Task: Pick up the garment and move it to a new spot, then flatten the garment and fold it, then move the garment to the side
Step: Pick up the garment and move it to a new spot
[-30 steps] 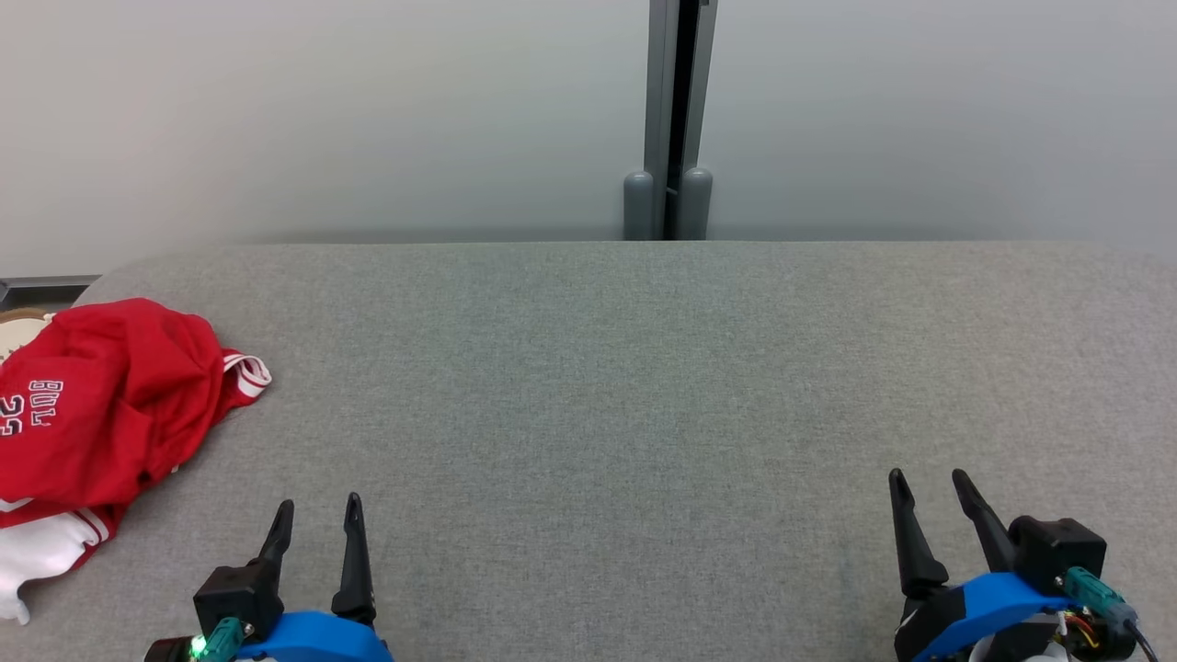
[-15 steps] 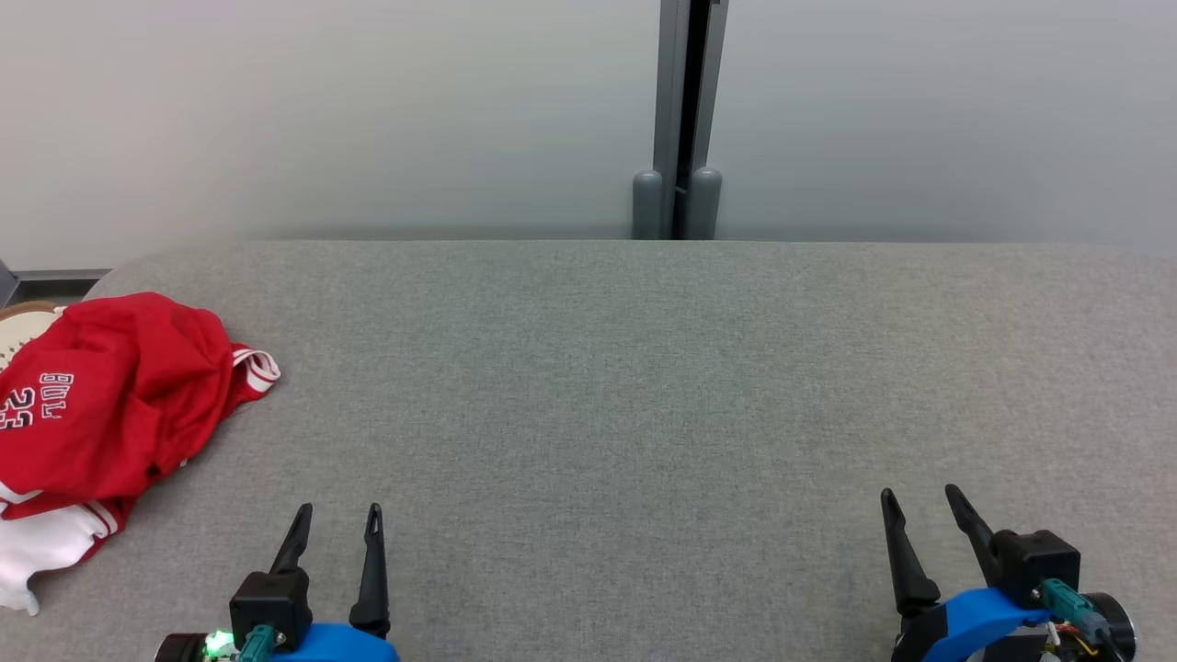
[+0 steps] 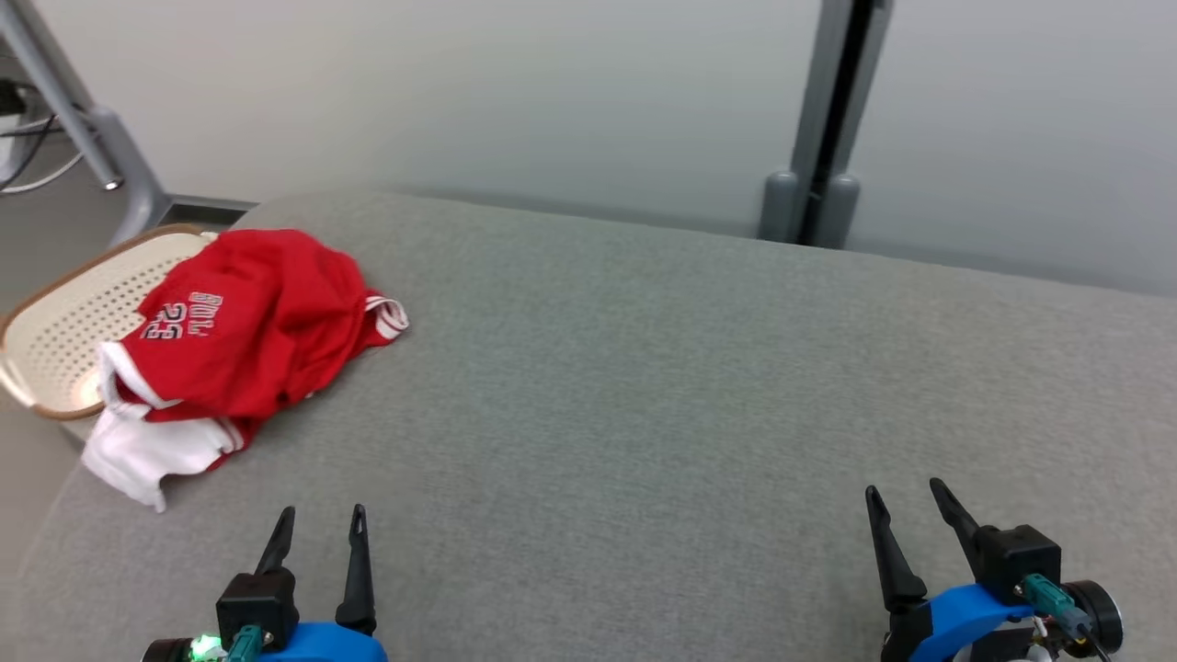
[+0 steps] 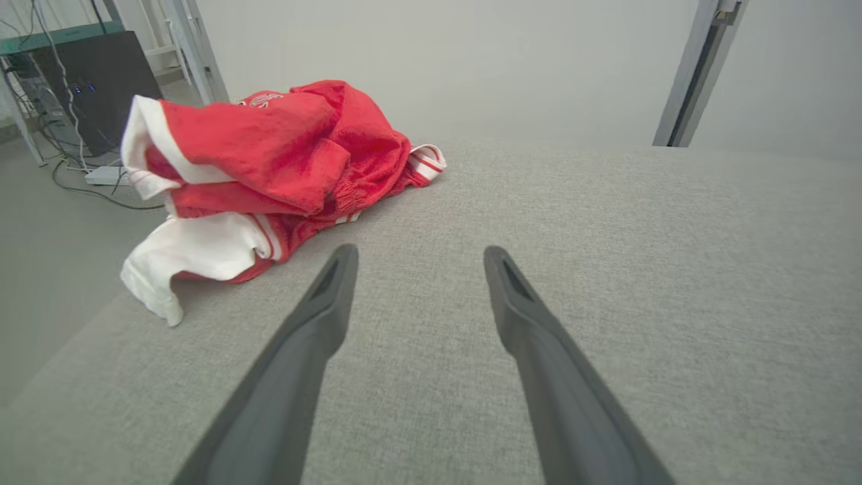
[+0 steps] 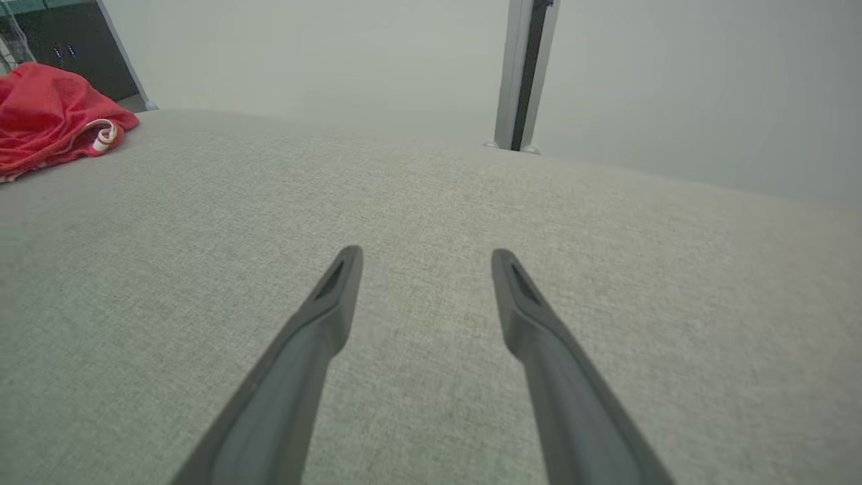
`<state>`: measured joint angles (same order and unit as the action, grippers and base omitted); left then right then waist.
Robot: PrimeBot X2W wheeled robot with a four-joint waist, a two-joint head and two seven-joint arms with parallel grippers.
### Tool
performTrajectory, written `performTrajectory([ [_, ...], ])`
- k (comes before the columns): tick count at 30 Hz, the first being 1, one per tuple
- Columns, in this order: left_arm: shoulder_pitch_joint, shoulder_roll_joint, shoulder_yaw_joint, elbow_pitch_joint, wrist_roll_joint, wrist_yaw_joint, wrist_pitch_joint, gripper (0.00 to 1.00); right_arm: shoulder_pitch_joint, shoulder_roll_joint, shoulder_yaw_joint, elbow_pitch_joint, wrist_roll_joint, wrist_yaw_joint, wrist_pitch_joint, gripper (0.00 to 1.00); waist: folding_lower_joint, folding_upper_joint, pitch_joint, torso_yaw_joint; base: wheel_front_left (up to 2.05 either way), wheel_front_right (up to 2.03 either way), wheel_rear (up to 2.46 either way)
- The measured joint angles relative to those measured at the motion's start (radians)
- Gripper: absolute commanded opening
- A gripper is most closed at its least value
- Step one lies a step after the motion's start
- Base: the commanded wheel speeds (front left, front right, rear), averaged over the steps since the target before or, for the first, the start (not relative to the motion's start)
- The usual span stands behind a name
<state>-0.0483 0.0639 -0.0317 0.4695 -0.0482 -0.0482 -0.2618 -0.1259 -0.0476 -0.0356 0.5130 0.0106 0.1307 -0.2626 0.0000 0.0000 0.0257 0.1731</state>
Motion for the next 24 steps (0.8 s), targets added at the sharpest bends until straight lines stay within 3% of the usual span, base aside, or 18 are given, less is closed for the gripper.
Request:
performTrajectory([
  [7,0.010,0.000,0.054,0.006,-0.013,0.004,0.000,1.00,-0.022,0.000,0.041,0.014,0.022,0.000,0.000,1.00,0.0000,0.0000,0.010,0.143,0.00,0.00,0.00],
  [12,0.027,0.001,0.095,0.016,-0.023,0.003,0.000,1.00,-0.035,0.000,0.075,0.019,0.036,0.000,0.000,1.00,0.0000,0.0000,0.035,0.205,0.00,0.00,0.00],
  [19,-0.027,0.000,0.150,0.048,-0.075,-0.041,0.000,1.00,-0.049,0.000,0.079,0.024,0.015,0.000,0.000,1.00,0.0000,0.0000,0.085,0.206,0.00,0.00,0.00],
  [24,-0.149,0.043,0.210,0.046,-0.114,-0.066,0.000,1.00,-0.066,-0.001,0.059,0.025,-0.013,0.000,0.000,1.00,0.0002,0.0000,0.145,0.163,0.00,0.00,0.00],
])
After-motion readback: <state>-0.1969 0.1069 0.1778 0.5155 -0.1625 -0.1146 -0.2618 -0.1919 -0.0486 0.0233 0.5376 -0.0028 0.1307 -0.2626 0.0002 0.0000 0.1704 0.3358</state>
